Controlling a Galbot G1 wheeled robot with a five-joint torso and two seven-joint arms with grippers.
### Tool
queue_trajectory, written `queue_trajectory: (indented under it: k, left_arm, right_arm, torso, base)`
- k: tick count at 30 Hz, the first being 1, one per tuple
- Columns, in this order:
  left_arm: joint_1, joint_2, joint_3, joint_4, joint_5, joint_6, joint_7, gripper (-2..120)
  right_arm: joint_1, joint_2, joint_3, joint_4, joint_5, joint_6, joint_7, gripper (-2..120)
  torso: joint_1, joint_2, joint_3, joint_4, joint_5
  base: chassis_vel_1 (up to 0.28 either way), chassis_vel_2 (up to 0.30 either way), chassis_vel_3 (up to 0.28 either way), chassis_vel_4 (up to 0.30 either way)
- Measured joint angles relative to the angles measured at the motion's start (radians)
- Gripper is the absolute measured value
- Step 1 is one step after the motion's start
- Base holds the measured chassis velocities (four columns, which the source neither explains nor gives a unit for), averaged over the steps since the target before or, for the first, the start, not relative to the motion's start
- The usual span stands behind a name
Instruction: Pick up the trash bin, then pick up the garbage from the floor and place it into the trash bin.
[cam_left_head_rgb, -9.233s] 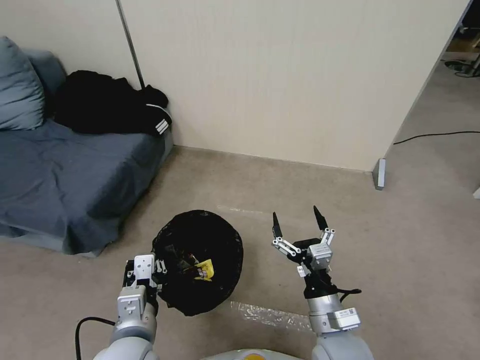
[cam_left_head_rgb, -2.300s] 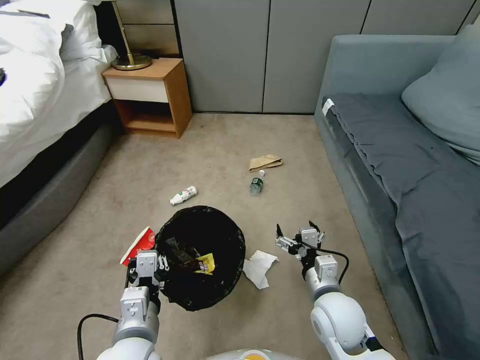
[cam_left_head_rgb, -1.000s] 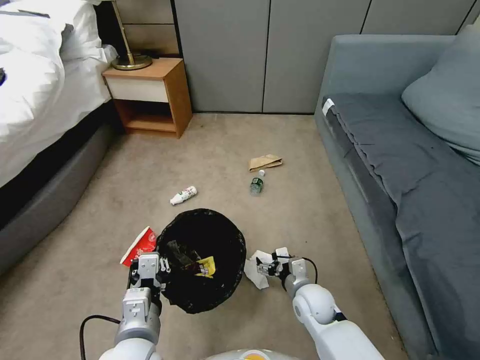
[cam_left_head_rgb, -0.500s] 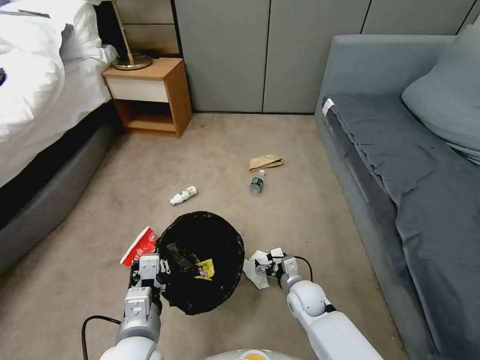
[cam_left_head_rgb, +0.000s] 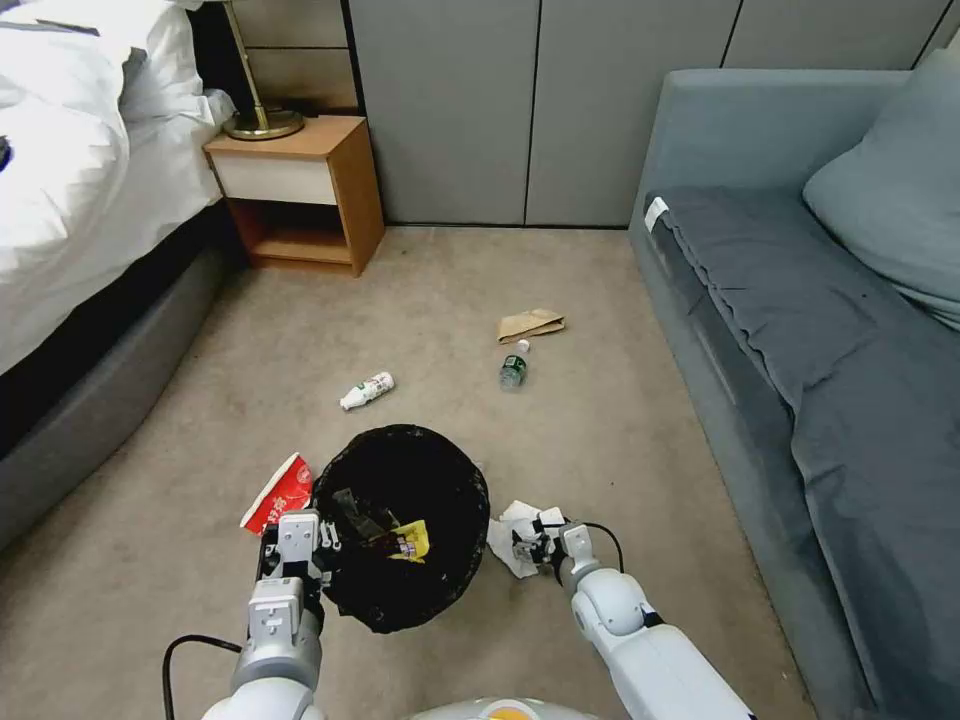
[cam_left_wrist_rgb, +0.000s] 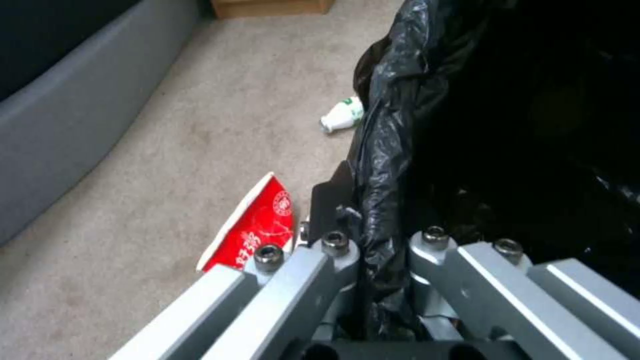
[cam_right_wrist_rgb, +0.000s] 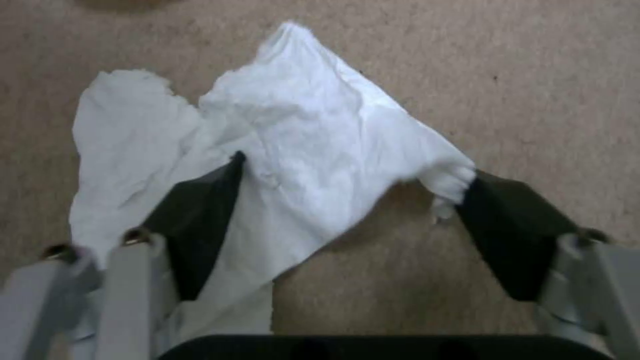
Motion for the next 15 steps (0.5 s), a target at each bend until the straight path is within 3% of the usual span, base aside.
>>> queue_trajectory:
  k: [2,7,15]
  left_arm:
    - [0.003,0.000,0.000,-0.004,0.001,-0.002,0.000,1]
    - [0.005,0.000,0.000,-0.008,0.003,-0.002,0.000,1]
    - [0.019,0.000,0.003,-0.016,0.013,-0.009,0.000,1]
  right_arm:
    - [0.002,0.003,0.001,-0.008,-0.005,0.006,-0.003,61]
    - [0.006,0.005,0.003,-0.019,-0.009,0.013,-0.009,48]
    - [0.024,0.010,0.014,-0.063,-0.031,0.052,-0.029,14]
  torso:
    - [0.000,0.000,0.000,0.0000,0.0000]
    - [0.000,0.000,0.000,0.0000,0.0000]
    - [0.000,0.000,0.000,0.0001,0.0002]
  base:
    - [0.000,0.000,0.000,0.000]
    - [0.000,0.000,0.000,0.000]
    - [0.000,0.000,0.000,0.000]
